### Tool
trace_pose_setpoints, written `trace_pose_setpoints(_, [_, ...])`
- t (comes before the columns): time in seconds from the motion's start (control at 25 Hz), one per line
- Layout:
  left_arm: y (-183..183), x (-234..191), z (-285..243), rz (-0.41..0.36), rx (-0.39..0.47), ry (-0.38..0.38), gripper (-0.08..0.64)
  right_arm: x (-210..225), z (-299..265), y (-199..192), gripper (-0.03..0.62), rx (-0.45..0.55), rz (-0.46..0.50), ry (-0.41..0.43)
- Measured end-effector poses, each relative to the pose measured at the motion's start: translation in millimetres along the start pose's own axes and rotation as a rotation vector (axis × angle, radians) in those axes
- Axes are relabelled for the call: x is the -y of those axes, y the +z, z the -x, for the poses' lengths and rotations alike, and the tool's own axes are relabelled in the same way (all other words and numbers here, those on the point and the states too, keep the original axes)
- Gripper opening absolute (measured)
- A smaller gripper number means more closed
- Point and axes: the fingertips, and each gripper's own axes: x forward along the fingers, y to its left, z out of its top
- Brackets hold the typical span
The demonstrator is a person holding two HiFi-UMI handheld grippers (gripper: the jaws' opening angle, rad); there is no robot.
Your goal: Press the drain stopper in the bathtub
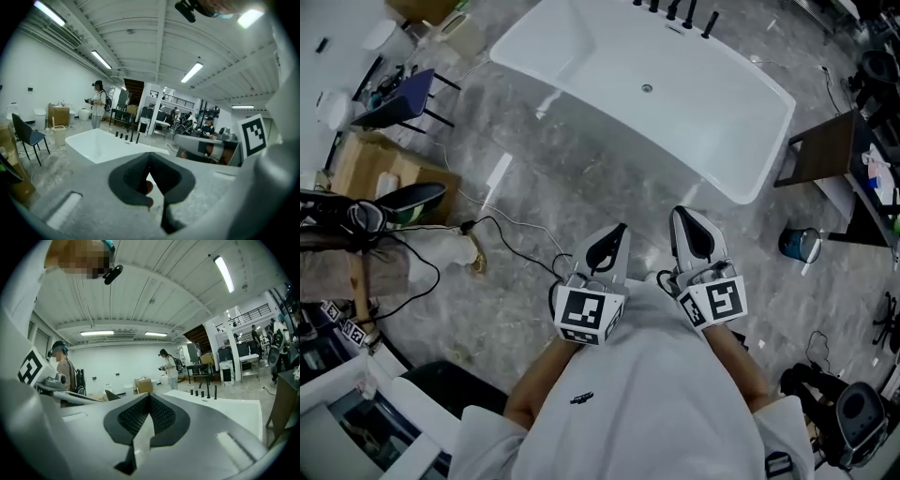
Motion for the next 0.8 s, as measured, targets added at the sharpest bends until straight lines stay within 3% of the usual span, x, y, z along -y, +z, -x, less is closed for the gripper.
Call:
trace_pose_setpoints(0.2, [10, -1, -7, -0.034, 0.013, -0.021, 0.002, 11, -12, 0, -0.006, 0.02, 0.024, -0.034])
trace_pose_setpoints(0.52, [26, -71, -14, -0.074, 0.024, -0.033, 0.002, -7, -72, -13, -0.006, 0.004, 0.04, -0.059])
trace_pose_setpoints(0.8, [41, -123, -46, -0.019, 0.018, -0.012, 0.002, -3, -137, -20, -0.006, -0.033, 0.022, -0.035])
